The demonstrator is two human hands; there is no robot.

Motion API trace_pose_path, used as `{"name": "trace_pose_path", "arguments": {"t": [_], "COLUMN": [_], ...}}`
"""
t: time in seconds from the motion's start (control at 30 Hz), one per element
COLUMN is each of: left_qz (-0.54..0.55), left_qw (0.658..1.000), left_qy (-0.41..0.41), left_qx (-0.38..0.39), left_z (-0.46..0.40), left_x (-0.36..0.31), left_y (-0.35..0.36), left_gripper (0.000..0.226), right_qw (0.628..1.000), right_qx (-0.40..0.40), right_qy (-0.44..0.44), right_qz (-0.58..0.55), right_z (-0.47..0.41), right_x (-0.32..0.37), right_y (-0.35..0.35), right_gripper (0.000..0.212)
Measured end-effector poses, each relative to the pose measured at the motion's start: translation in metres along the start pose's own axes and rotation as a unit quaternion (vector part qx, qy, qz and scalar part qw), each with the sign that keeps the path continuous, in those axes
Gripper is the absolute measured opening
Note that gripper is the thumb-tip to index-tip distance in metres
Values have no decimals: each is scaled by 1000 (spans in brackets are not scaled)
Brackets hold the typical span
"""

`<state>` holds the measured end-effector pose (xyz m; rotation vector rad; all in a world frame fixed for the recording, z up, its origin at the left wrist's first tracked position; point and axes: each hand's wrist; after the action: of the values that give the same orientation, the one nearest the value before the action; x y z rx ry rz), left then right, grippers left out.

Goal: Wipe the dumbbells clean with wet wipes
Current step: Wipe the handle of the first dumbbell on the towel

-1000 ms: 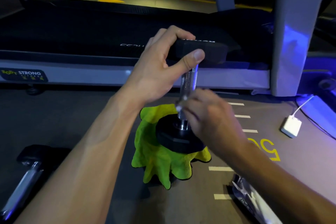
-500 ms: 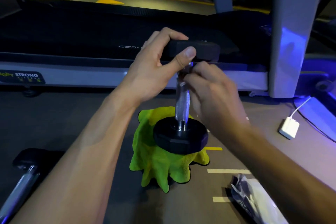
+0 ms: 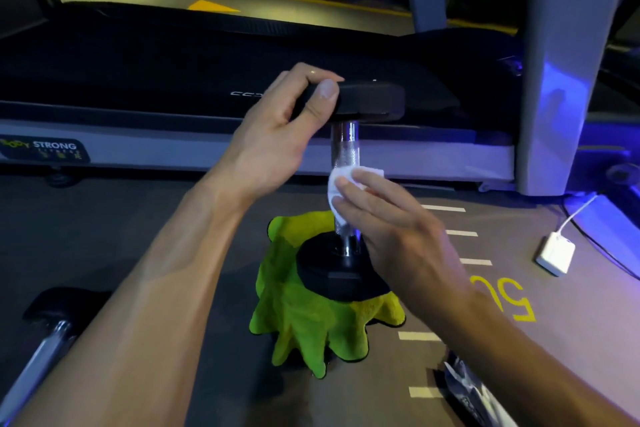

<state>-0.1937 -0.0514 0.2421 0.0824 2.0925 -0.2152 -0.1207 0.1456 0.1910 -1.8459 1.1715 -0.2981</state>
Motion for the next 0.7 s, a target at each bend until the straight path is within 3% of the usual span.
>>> {"name": "trace_pose_path", "arguments": {"t": [0.2,0.37,0.5,0.6,0.7], "left_qz": [12,-8,-13,-13,-15], "left_qw": [1000,1000,1000,1000,1000], "left_qy": [-5,14,14,15,15], "left_qx": [7,-1,4,0,-3], "left_z": [1,2,2,3,3], "left_x": [0,-5,-6,-7,-8], "left_y": [0,7,11,11,9], "left_gripper": [27,29,21,21,21], "right_qw": [995,997,996,996,999], "right_qx": [-92,-51,-85,-80,-19], "right_qy": [11,-5,32,44,-4], "right_qz": [33,62,25,13,36], "right_z": [-41,-13,-33,-29,-5], "right_x": [-15,-2,-17,-15,-9], "right_y": [-1,-2,-10,-8,1], "right_gripper": [28,22,12,20,35]}}
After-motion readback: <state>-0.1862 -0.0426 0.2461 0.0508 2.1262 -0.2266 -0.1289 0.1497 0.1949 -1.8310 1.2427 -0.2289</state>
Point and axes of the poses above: each hand's wrist, its own z-axis away from the middle knuckle, its own y-axis out of the palm, x = y × z, and after that the axes turned 14 degrees about z, right-handed
